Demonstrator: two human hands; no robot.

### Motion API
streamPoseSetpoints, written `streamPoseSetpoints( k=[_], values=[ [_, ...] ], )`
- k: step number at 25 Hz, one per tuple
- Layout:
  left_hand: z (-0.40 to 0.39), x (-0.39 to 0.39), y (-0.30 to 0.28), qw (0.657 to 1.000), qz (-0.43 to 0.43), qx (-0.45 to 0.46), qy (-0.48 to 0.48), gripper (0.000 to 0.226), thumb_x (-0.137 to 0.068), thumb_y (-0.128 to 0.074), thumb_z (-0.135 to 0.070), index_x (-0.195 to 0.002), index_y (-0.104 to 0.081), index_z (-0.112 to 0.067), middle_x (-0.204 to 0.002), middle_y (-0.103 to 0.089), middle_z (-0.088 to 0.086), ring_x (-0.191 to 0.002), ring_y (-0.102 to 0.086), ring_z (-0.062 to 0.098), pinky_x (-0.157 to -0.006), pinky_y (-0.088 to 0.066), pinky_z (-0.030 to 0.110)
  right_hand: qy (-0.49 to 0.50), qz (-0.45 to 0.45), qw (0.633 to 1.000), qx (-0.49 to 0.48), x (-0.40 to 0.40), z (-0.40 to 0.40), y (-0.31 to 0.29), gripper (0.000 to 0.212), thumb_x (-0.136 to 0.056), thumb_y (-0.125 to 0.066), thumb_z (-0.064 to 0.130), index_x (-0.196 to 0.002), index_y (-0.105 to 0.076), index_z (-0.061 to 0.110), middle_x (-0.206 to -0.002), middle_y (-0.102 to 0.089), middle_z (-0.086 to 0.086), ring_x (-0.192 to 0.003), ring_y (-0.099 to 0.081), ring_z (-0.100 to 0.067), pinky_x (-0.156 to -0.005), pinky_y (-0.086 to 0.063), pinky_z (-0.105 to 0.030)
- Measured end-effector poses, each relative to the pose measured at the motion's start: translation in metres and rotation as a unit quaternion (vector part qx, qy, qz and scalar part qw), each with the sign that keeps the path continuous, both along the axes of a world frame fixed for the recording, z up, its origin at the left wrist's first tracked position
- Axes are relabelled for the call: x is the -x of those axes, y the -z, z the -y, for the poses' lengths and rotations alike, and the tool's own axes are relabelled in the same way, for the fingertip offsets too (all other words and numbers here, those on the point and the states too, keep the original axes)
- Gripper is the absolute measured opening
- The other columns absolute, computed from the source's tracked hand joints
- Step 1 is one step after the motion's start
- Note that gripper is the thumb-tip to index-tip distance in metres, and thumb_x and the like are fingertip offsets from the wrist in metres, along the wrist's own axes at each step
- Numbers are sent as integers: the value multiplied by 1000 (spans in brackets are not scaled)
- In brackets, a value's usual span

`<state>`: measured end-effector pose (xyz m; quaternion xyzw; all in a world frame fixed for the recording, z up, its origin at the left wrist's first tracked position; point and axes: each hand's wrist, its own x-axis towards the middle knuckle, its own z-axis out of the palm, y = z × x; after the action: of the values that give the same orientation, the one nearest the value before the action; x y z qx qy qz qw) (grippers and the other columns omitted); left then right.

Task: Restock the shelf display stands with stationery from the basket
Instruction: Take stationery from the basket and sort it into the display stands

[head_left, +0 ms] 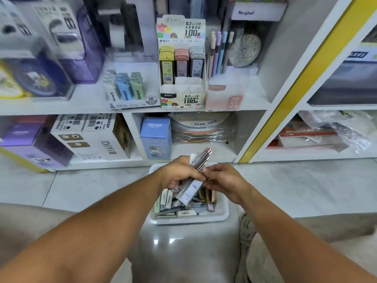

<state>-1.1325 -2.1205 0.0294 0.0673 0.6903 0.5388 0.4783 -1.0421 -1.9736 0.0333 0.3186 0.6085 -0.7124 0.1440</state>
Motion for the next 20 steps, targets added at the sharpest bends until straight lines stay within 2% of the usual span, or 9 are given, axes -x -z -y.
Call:
streamPoseSetpoints(
  k=[3,7,9,11,12,14,16,18,20],
  values=[
    [6,2,-36,997,47,-51,-22,32,-73,-76,10,-103,-69,0,-94,-73,20,-91,-71,33,-84,-58,44,-3,-25,1000,0,6,-2,-38,29,-88,-73,11,-104,-66,-12,-81,-70,-18,-62,-65,-19,-61,-56,-25],
    [16,-1,-86,989,76,-103,-69,49,-72,-81,-2,-117,-65,6,-109,-69,24,-102,-67,34,-96,-53,49,-43,-88,993,-65,13,-1,-90,9,-90,-69,3,-95,-71,-4,-75,-66,-16,-57,-61,-15,-55,-51,-23],
    [21,-2,-110,982,77,-129,-111,40,-75,-78,-1,-113,-67,7,-104,-72,24,-89,-71,30,-82,-59,42,-64,-121,983,-122,15,-1,-117,8,-92,-68,6,-92,-74,0,-71,-63,-12,-55,-52,-13,-55,-46,-24],
    [26,-4,-130,976,73,-149,-142,19,-79,-72,7,-98,-70,8,-81,-73,20,-65,-71,25,-59,-59,33,-81,-155,965,-196,13,-4,-144,12,-95,-66,10,-88,-73,3,-66,-61,-6,-58,-49,-15,-58,-43,-28],
    [28,-5,-139,975,69,-149,-151,14,-80,-70,9,-93,-68,8,-73,-70,19,-57,-67,24,-53,-57,30,-87,-179,953,-226,13,-7,-157,14,-95,-65,10,-85,-72,4,-65,-62,-2,-61,-50,-15,-61,-42,-30],
    [31,-9,-154,976,72,-139,-153,9,-80,-68,10,-87,-64,6,-65,-62,18,-51,-60,22,-48,-54,27,-106,-255,928,-251,10,-12,-181,15,-97,-61,8,-85,-68,3,-78,-67,6,-72,-56,-12,-73,-45,-31],
    [34,-15,-167,979,76,-132,-132,6,-80,-67,9,-85,-64,6,-66,-60,17,-51,-59,21,-47,-53,26,-153,-320,906,-231,7,-11,-201,13,-99,-57,6,-89,-64,0,-116,-67,13,-105,-61,-3,-91,-46,-25],
    [35,-21,-178,983,71,-132,-104,6,-82,-65,8,-85,-63,3,-67,-60,16,-51,-59,20,-46,-52,25,-215,-343,891,-203,5,-5,-213,11,-99,-56,4,-92,-63,1,-144,-51,14,-131,-48,2,-100,-43,-17],
    [36,-26,-185,982,79,-140,-96,8,-83,-61,9,-84,-60,1,-65,-58,16,-50,-58,20,-46,-51,25,-242,-337,889,-196,5,2,-218,10,-98,-56,2,-93,-64,1,-150,-45,7,-137,-43,-1,-107,-41,-22]
  ],
)
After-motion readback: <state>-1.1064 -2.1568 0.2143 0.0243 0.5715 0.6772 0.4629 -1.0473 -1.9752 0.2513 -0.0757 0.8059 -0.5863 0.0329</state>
